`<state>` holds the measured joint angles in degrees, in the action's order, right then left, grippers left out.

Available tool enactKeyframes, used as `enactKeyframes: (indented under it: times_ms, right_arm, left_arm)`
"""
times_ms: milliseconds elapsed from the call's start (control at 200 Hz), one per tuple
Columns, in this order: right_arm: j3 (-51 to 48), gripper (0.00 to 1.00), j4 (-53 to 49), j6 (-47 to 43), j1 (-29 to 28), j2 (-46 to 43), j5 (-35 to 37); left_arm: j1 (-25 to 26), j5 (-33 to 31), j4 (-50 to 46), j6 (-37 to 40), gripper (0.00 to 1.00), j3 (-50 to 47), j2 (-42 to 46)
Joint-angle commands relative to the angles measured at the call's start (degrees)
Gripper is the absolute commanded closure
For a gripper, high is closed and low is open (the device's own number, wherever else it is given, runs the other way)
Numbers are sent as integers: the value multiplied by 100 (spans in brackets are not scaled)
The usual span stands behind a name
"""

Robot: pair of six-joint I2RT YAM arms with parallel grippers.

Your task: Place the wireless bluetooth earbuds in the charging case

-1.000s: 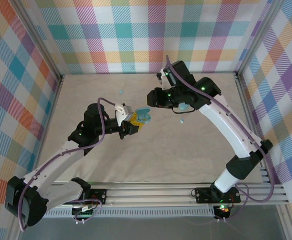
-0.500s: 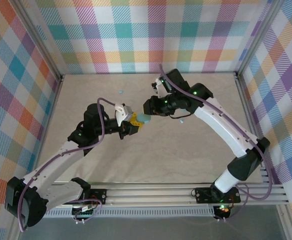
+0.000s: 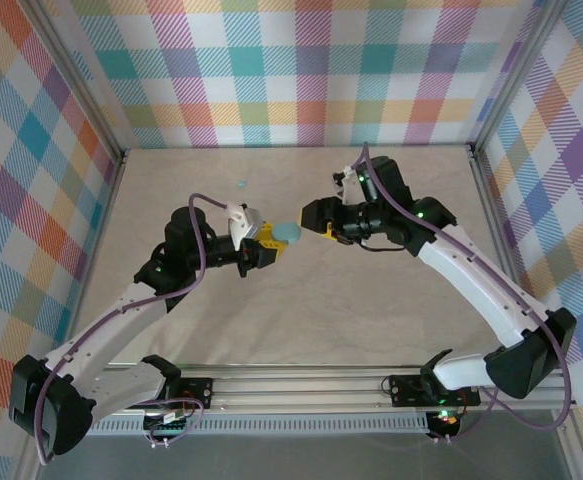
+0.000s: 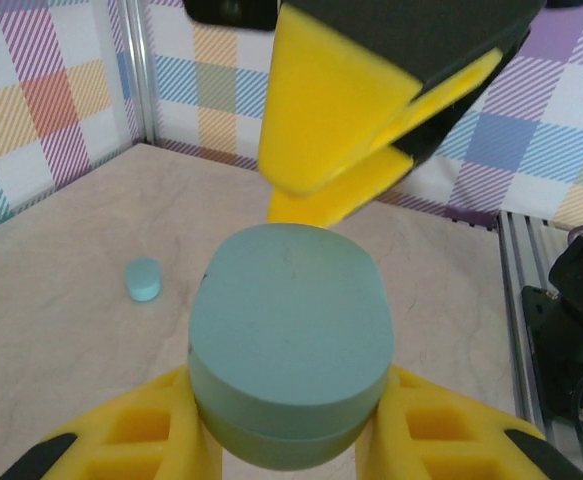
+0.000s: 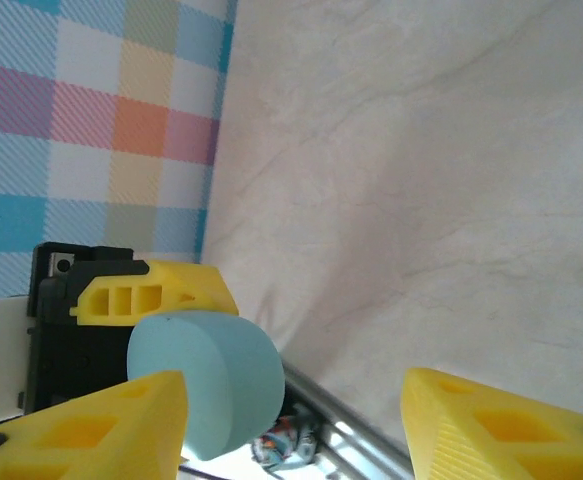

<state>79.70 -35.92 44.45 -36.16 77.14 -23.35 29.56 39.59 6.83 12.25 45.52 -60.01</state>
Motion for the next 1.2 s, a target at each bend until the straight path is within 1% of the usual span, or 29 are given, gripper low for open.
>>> enactKeyframes:
  times_ms: [0,95,255,380,540,700,780,840,875,905,980,1050,1060,1070,1195]
  right_arm:
    - [-173,40,990,526,-5,41,-718]
    - [-307,40,1404,779,-5,105,-994]
    - [-431,40,1826,1066,-5,195,-1320]
    - [-535,43,2212,1307,-5,256,-1576]
    - [-537,54,2415,1425,-16,332,-1766]
    - [-524,70,2516,1461,-14,406,-1905]
    - [-522,77,2543,1462,-14,437,-1921]
    - [-522,80,2553,1461,-13,457,-1922]
    - [-517,80,2557,1462,-14,475,-1909]
    - [-514,81,2561,1466,-14,477,-1890]
    - [-504,82,2564,1464,-5,479,-1770]
    - [-444,82,2496,1415,58,522,-1670]
    - [-426,82,2477,1406,75,532,-1661]
    - [-401,83,2450,1389,93,554,-1649]
    - [-139,83,2198,1174,295,834,-1556]
  left_arm:
    - [50,179,435,-257,81,19,154]
    - [50,205,547,-398,81,26,147]
    - [50,182,739,-655,81,45,89]
    - [50,128,799,-763,80,79,22]
    - [50,110,908,-873,81,97,-44]
    - [49,-70,795,-839,80,98,-46]
    - [45,-139,733,-821,78,88,-38]
    - [50,-169,717,-812,75,72,-40]
    - [50,-192,702,-811,71,71,-37]
    - [50,-228,677,-798,65,63,-22]
    - [50,-396,606,-779,43,40,31]
    - [50,-637,529,-739,14,-15,155]
    - [50,-677,512,-734,5,-21,169]
    - [50,-719,495,-722,1,-29,199]
    - [33,-1287,148,-604,0,-93,525]
